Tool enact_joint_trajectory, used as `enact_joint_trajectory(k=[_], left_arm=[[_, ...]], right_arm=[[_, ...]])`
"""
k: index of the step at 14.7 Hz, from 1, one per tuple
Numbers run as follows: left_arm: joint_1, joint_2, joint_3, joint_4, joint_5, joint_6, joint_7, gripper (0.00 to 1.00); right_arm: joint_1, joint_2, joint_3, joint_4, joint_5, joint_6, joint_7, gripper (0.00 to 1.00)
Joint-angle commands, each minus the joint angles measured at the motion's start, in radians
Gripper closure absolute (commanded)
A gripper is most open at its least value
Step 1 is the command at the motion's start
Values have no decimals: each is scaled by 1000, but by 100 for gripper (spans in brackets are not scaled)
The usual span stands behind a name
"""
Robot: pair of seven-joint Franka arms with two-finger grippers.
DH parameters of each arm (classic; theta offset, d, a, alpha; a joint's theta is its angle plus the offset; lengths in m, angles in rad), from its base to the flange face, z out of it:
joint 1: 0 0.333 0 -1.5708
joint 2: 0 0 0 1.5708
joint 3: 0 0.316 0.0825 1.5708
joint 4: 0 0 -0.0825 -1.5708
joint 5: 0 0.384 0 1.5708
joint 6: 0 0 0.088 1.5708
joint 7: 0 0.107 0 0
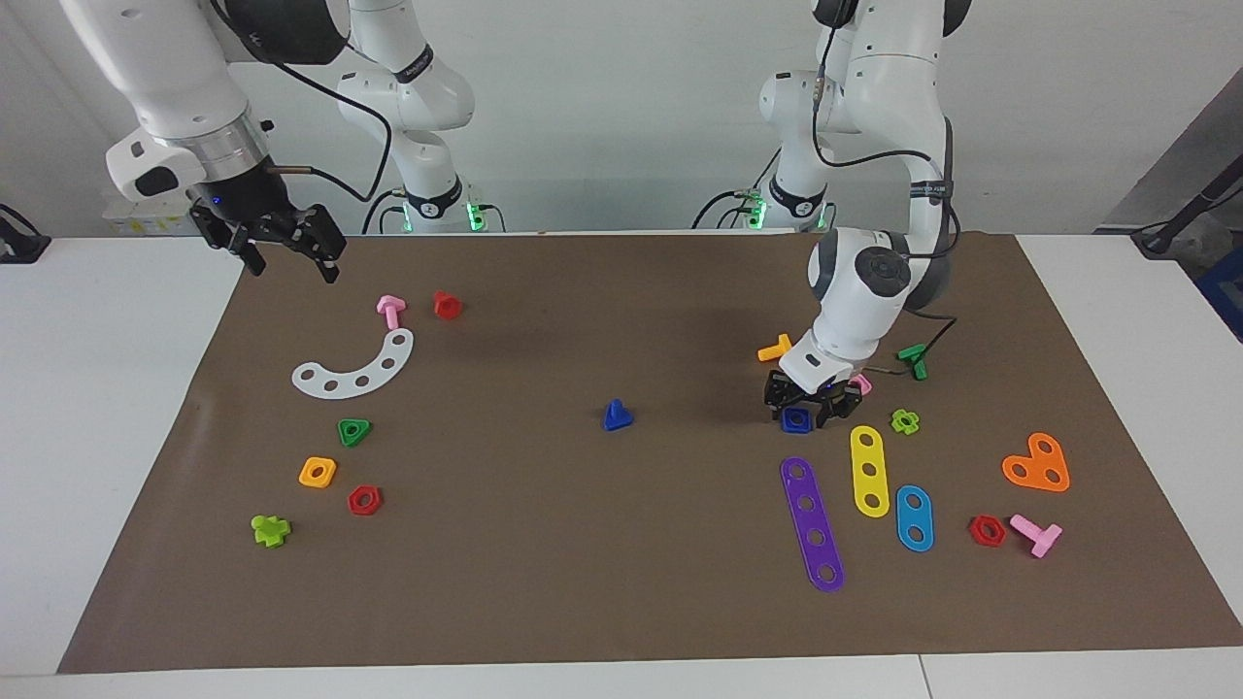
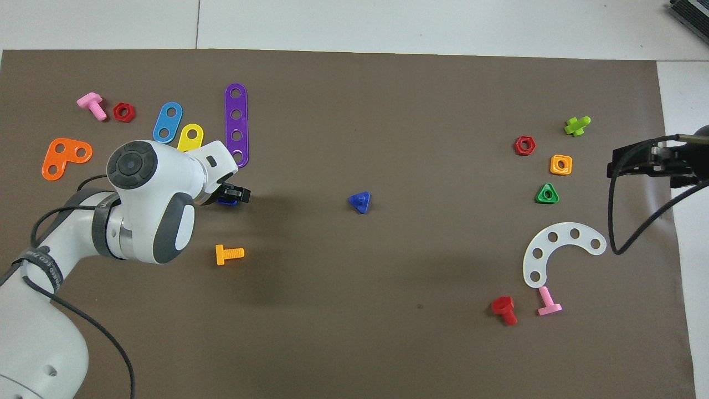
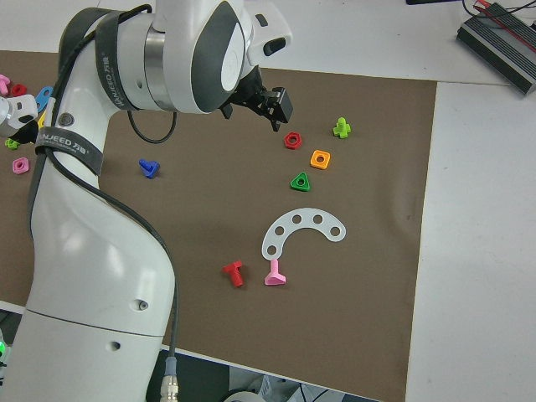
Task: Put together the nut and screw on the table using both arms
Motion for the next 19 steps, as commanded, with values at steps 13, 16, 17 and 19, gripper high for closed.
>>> enact_joint_trajectory(k=[13, 16, 17, 19], left_arm=[[-4, 12, 9, 0, 30, -22, 65, 81], [-7, 12, 11, 32, 29, -61, 39, 100], [-10, 14, 11, 55, 29, -82, 4, 100], [-27, 38, 9, 145, 29, -154, -110, 100]], right_arm=[[-8, -11, 15, -1, -31, -22, -32, 0], [-8, -12, 15, -2, -30, -22, -31, 0], [-8, -12, 15, -4, -30, -22, -31, 0], [-8, -12, 15, -4, -30, -21, -31, 0]])
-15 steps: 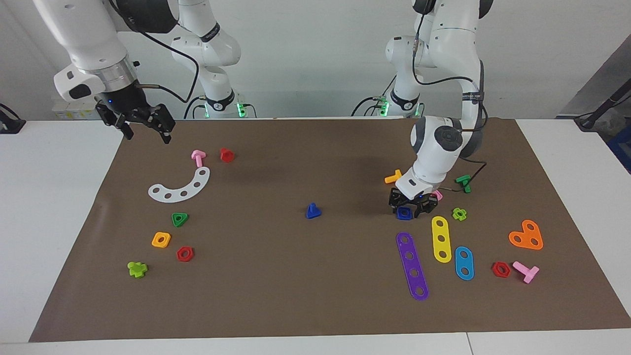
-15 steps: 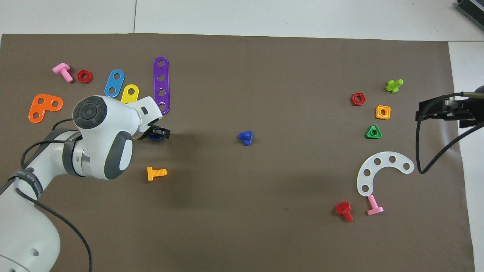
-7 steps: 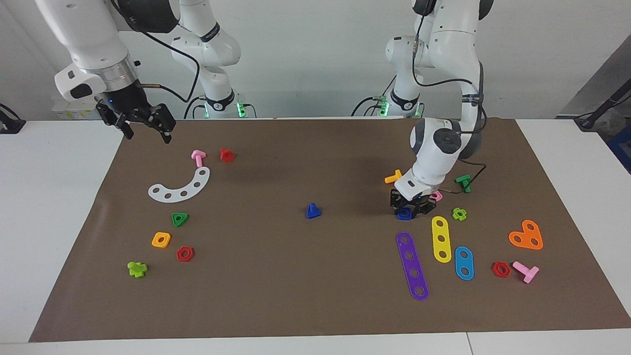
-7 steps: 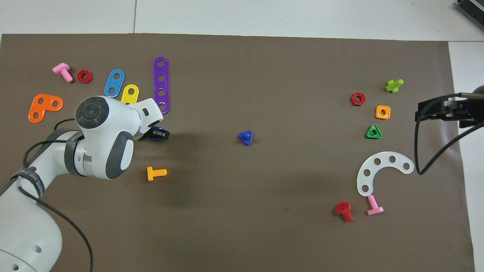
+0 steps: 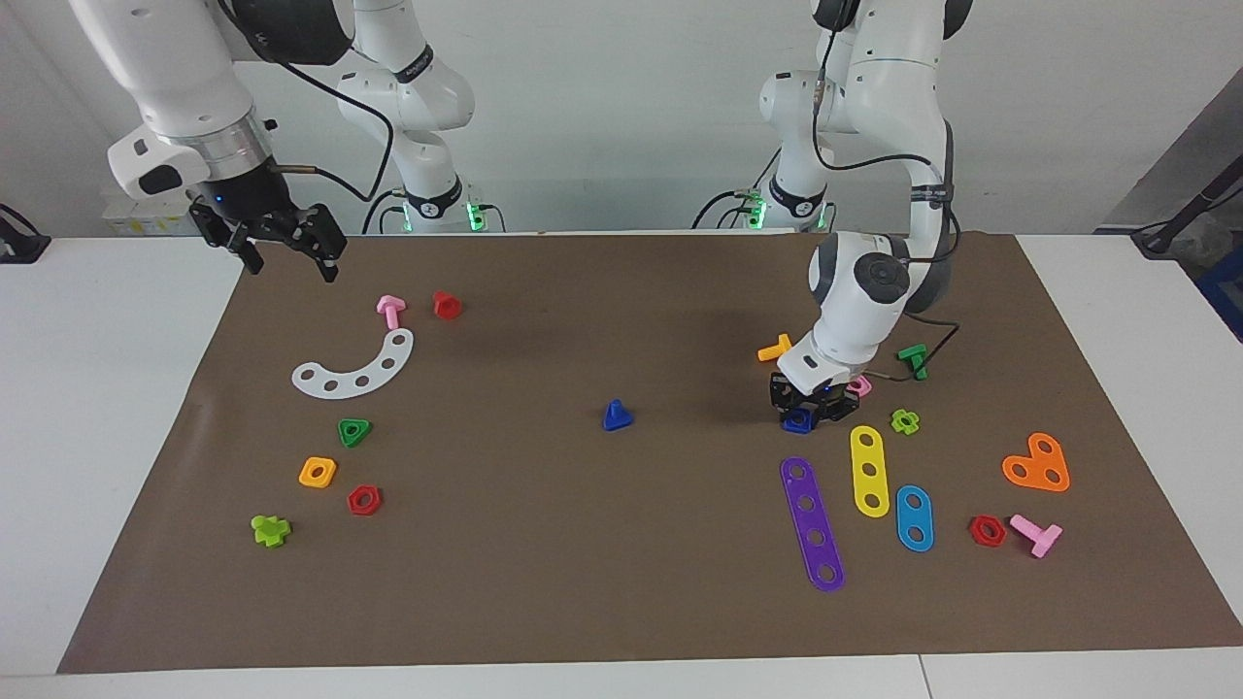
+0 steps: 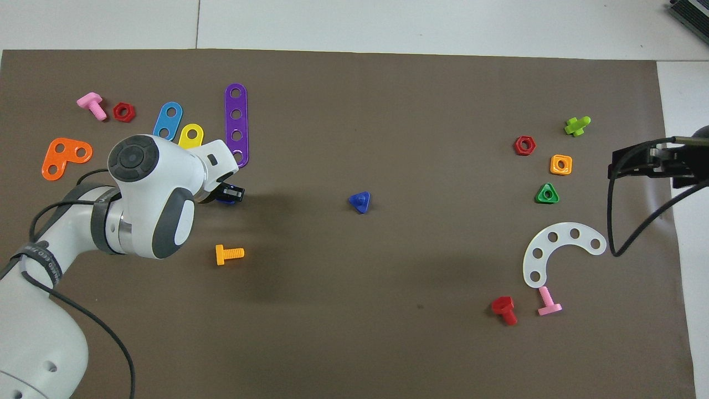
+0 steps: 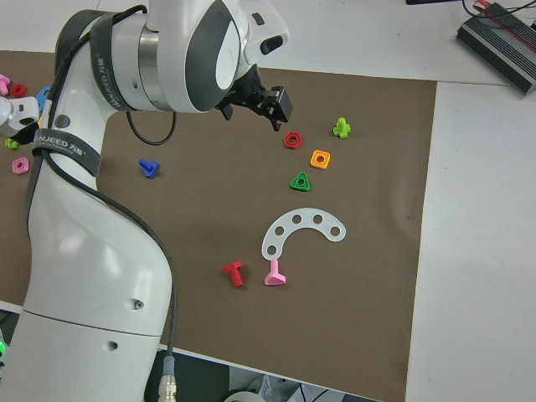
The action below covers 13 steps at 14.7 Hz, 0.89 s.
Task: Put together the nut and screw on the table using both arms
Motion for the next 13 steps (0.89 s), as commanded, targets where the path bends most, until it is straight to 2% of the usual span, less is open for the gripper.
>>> enact_joint_trajectory(k=[1, 6, 10, 13], left_arm=[[-56, 32, 8, 139, 16, -130, -175, 100], [-222, 62, 8, 253, 9, -198, -563, 100], [-334, 126, 5, 389, -22, -205, -745, 100], [-394, 167, 8, 405, -36, -198, -792, 100]], right_arm=[[-10, -12, 6, -4, -8, -17, -29, 0], [-12, -12, 6, -4, -8, -16, -28, 0], [-12, -17, 6, -14, -8, -16, -28, 0], [-12, -19, 6, -18, -8, -16, -29, 0]])
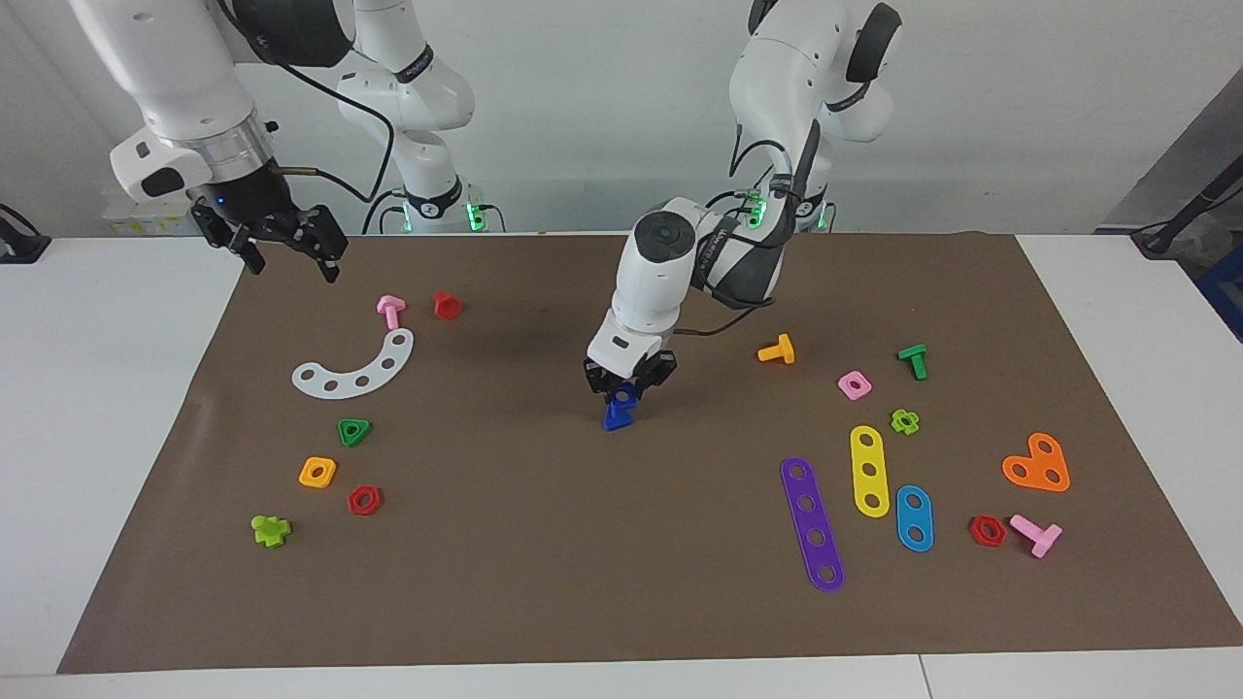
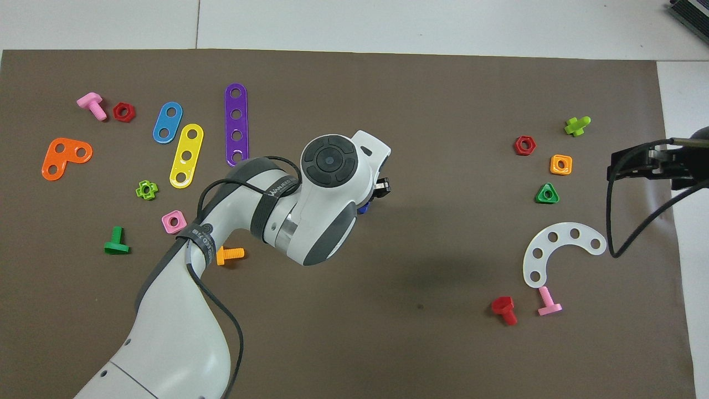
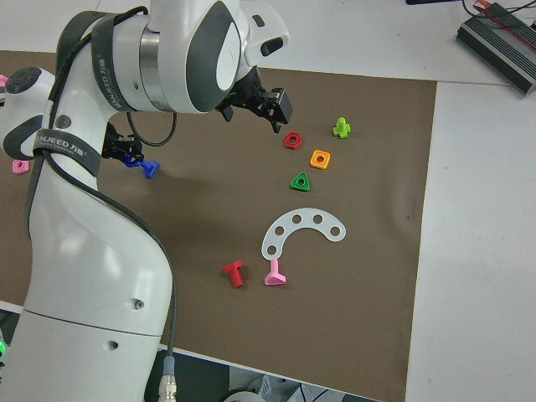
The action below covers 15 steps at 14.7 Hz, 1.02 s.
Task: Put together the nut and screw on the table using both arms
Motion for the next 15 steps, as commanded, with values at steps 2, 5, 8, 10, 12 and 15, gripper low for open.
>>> enact_joint_trajectory(k=[2, 5, 8, 10, 12, 15], left_arm=[[-19, 21, 17, 21, -20, 18, -9, 100], [-20, 32, 17, 12, -22, 23, -24, 100], [-37, 67, 21, 12, -17, 23, -34, 100], [-38, 84, 21, 15, -11, 24, -38, 100], [-38, 84, 23, 13, -7, 26, -38, 100], [-37, 84, 21, 24, 44, 18, -35, 0]], right_arm=[[-12, -24, 6, -23, -8, -8, -29, 0], [-12, -24, 6, -23, -8, -6, -29, 0], [-12, -24, 6, -25, -8, -5, -29, 0], [-12, -24, 6, -29, -8, -2, -29, 0], [-12, -25, 6, -29, -8, -2, -29, 0], [-10, -25, 6, -29, -8, -2, -29, 0]])
